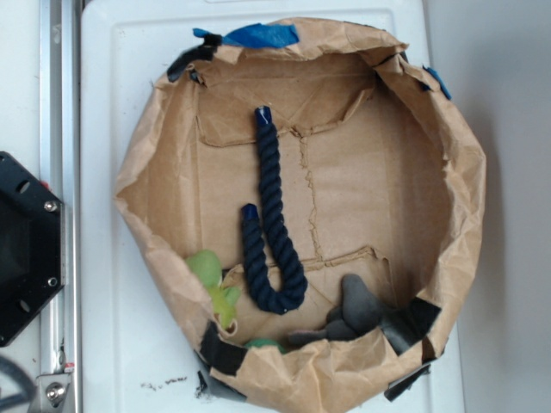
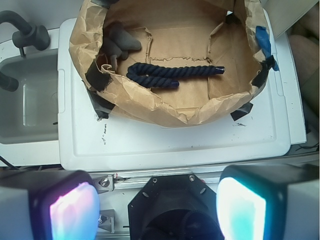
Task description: Grab the gray animal.
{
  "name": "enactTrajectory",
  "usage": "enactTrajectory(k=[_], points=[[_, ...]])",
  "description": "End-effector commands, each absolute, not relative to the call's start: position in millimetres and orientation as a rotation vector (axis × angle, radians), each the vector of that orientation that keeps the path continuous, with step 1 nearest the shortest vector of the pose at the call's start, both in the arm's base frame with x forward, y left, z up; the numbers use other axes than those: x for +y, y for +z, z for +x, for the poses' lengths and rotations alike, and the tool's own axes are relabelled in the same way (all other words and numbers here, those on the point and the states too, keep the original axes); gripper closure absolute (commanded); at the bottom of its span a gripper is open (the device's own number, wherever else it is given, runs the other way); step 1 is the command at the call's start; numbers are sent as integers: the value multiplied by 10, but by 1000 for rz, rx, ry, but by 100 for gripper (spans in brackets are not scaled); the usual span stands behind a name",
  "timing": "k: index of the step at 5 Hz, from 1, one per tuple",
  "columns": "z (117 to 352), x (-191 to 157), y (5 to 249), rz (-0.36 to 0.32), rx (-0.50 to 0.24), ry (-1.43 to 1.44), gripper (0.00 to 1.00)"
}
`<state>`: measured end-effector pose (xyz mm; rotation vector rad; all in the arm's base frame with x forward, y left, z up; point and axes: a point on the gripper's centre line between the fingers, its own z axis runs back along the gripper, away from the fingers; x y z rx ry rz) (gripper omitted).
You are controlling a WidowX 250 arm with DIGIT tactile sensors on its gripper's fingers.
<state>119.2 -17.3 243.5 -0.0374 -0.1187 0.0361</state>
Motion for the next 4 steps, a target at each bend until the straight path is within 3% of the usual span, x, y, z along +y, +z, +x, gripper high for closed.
enactTrajectory(k=[1,4], points=[[1192,-173,2435,-37,-119,36,0],[1941,-196,2311,-175,-180,427,0]])
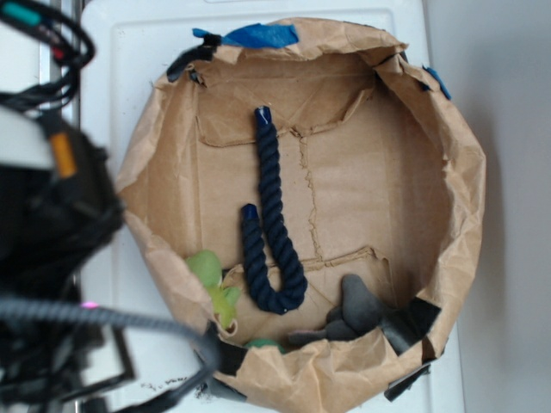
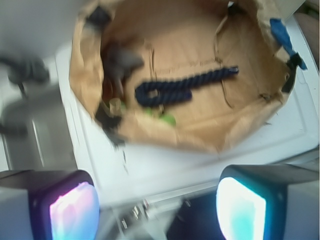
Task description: Grab the gray animal.
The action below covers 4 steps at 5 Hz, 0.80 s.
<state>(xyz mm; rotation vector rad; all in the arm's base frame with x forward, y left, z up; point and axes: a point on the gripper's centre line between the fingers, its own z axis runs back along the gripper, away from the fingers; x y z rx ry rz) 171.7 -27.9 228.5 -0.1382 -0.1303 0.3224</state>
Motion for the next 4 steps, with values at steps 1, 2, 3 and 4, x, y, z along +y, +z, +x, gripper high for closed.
enactTrajectory(k=[1,2,3,4], points=[[2090,-111,2155,-201,-296,533,0],[2230,-7,1878,-240,-249,602,0],[2230,-7,1878,-240,-249,602,0],[2230,-7,1878,-240,-249,602,0]])
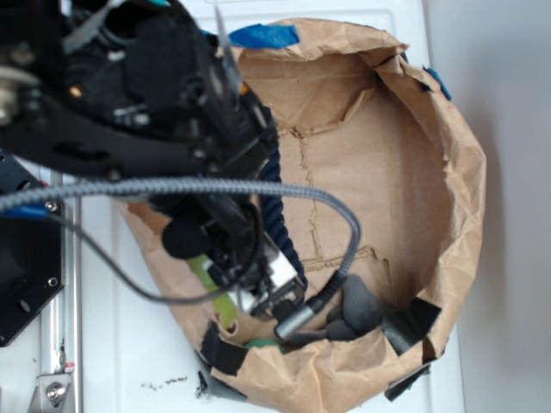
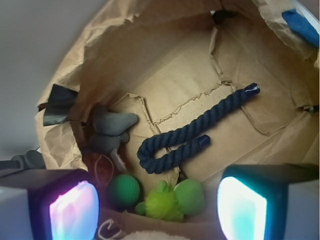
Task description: Grab the gray animal.
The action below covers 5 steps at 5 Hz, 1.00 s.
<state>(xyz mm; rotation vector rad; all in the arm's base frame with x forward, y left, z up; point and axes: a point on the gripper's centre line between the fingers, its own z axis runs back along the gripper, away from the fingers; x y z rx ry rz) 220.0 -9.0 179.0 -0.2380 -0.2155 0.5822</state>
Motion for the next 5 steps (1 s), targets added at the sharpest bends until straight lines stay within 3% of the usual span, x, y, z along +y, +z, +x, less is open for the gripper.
enactTrajectory(k=[1,2,3,4,5], points=[[2230,-7,1878,-240,-249,602,0],[2375,-111,1484,-196,-298,653,0],[2499,-92,1283,-168,-304,683,0],[2599,-34,1147,-148,-300,725,0],[2878,35,1121,-134,-291,754,0]])
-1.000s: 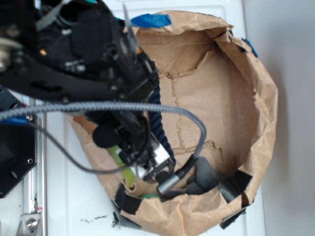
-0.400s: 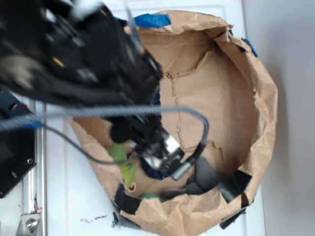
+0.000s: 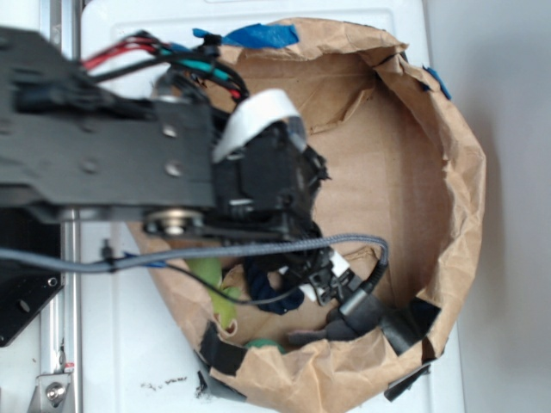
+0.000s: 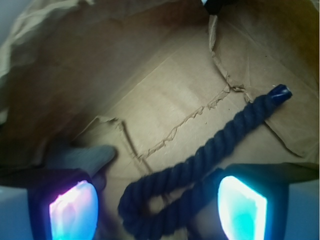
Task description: Grab the gray animal.
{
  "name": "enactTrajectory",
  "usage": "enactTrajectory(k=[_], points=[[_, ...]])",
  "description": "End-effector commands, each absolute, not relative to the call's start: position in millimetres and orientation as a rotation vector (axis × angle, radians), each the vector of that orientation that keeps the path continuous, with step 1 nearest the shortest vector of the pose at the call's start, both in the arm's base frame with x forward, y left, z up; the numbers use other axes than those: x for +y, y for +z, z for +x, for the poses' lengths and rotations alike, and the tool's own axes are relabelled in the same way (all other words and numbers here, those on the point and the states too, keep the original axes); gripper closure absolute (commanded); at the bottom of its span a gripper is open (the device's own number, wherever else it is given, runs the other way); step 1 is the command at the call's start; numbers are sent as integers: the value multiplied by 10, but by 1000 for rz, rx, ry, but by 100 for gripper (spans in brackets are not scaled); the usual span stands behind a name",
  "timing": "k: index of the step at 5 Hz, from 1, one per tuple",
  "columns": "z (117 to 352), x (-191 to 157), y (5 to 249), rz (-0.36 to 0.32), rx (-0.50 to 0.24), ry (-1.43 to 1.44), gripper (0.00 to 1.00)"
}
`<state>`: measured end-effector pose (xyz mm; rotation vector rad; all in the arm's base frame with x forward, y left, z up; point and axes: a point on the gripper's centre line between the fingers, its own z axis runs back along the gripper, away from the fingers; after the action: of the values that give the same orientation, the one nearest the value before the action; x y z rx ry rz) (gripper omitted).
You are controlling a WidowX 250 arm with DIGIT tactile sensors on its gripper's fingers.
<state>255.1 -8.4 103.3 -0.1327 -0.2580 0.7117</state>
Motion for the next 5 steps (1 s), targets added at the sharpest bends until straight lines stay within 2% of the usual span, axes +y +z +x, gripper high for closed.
enactTrajectory(k=[1,3,4,5], points=[[3009,40,1057,-123,-270,781,0],[3012,-186,916,-117,-276,741,0],[2915,-312,885,-155,-282,688,0],[2899,-390,883,-213,-241,666,0]])
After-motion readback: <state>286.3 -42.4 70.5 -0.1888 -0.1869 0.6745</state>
